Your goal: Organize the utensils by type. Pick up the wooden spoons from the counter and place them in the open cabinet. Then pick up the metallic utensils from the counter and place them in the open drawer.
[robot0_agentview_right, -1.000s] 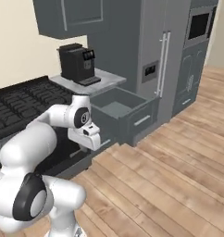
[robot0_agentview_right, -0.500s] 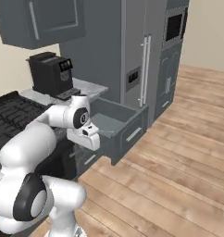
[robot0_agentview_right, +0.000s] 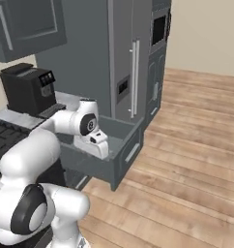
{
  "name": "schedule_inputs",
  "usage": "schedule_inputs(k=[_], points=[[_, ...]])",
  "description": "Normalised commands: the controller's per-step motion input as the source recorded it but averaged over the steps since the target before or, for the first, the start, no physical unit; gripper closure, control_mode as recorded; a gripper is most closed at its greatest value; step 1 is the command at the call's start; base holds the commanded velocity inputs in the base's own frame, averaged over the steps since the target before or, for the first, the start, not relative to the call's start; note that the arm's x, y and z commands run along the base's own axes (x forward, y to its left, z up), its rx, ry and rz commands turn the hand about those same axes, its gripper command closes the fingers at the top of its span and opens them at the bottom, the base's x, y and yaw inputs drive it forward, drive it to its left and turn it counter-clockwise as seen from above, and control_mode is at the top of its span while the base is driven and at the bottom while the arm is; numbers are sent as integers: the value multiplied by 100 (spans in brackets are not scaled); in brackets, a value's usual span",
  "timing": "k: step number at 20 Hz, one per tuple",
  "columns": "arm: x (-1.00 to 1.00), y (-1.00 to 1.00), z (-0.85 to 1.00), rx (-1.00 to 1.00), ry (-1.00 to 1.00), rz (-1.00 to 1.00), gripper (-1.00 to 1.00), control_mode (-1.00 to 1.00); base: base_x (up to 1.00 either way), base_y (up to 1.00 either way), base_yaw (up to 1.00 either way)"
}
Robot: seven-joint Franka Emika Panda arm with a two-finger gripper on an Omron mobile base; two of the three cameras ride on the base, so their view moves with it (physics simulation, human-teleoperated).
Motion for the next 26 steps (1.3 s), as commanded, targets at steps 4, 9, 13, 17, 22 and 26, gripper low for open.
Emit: schedule_inputs(k=[4,9,13,17,22,26], points=[[0,0,0,0,0,0,100,100,97,12,-6],[0,0,0,0,0,0,100,100,56,21,-4],[0,0,0,0,0,0,100,100,28,20,-1],[0,0,0,0,0,0,100,100,5,2,0],[3,4,-4,0,0,0,100,-100,2,3,0],[35,49,-29,0,0,-30,100,-100,0,0,0]])
